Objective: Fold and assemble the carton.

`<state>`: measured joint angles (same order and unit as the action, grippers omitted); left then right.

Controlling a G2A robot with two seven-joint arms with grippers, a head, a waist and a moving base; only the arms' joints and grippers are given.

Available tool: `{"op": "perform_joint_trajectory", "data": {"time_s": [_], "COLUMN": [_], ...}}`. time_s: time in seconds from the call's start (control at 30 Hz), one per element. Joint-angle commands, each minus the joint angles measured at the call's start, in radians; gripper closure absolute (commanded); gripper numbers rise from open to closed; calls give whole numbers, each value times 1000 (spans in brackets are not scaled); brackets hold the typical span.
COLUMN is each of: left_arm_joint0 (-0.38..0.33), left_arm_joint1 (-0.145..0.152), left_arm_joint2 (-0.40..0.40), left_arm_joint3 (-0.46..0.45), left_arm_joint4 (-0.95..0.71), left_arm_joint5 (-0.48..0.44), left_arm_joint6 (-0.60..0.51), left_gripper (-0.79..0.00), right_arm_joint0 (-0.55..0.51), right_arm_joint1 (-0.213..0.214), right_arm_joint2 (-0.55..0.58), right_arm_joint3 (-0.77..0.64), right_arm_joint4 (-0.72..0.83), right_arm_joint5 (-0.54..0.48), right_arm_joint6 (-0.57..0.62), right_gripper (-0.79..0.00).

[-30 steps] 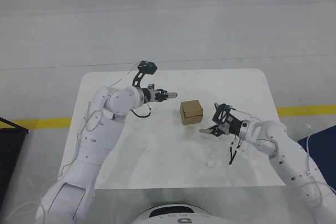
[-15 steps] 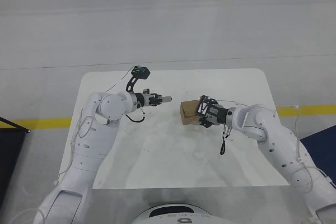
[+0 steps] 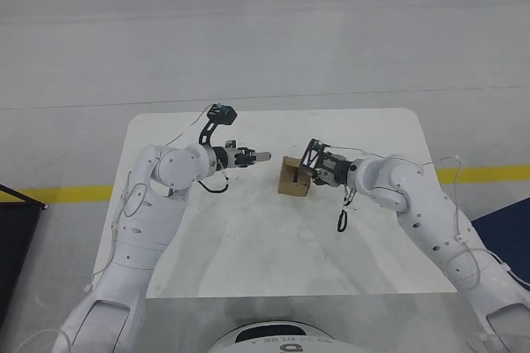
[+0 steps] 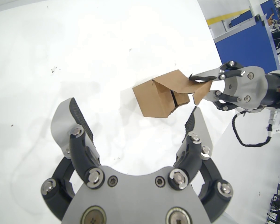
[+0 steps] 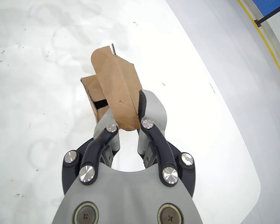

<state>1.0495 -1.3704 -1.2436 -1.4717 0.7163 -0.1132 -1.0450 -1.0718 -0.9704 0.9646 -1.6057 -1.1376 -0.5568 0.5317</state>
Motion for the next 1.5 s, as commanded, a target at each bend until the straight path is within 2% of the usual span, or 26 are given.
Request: {"op": "perform_joint_trajectory", "data": {"time_s": [0.0,0.13,0.3,0.33,0.37,0.4,0.43,0.53,0.73,0.8,0.9,0.93,0.97,1.07,1.13,1.27,1.4,1.47], "left_arm_joint0": [0,0,0,0,0,0,0,0,0,0,0,0,0,0,0,0,0,0], "left_arm_joint1": [0,0,0,0,0,0,0,0,0,0,0,0,0,0,0,0,0,0], "left_arm_joint2": [0,0,0,0,0,0,0,0,0,0,0,0,0,0,0,0,0,0], "left_arm_joint3": [0,0,0,0,0,0,0,0,0,0,0,0,0,0,0,0,0,0], "left_arm_joint4": [0,0,0,0,0,0,0,0,0,0,0,0,0,0,0,0,0,0], "left_arm_joint5": [0,0,0,0,0,0,0,0,0,0,0,0,0,0,0,0,0,0], "left_arm_joint6": [0,0,0,0,0,0,0,0,0,0,0,0,0,0,0,0,0,0], "left_gripper": [-785,-785,-785,-785,-785,-785,-785,-785,-785,-785,-785,-785,-785,-785,-785,-785,-785,-785], "right_arm_joint0": [-10,-46,-155,-170,-198,-217,-237,-275,-322,-316,-268,-253,-238,-194,-173,-115,-79,-65], "right_arm_joint1": [0,4,22,25,32,36,40,54,74,76,72,68,64,49,40,18,5,-1], "right_arm_joint2": [2,11,54,64,86,105,123,182,271,273,254,244,230,182,155,86,47,33], "right_arm_joint3": [-10,-39,-126,-135,-154,-169,-185,-209,-214,-205,-153,-140,-128,-102,-89,-50,-23,-13], "right_arm_joint4": [-16,-61,-141,-143,-140,-124,-99,-45,94,138,223,236,235,220,203,182,185,193], "right_arm_joint5": [9,36,75,72,62,57,34,-44,-196,-245,-307,-308,-303,-255,-211,-132,-94,-89], "right_arm_joint6": [-4,-14,-40,-40,-32,-30,-34,-49,-56,-53,-71,-86,-94,-129,-141,-125,-93,-78], "right_gripper": [0,0,0,-194,-326,-391,-422,-431,-563,-557,-502,-480,-416,-409,-453,-486,-619,-637]}}
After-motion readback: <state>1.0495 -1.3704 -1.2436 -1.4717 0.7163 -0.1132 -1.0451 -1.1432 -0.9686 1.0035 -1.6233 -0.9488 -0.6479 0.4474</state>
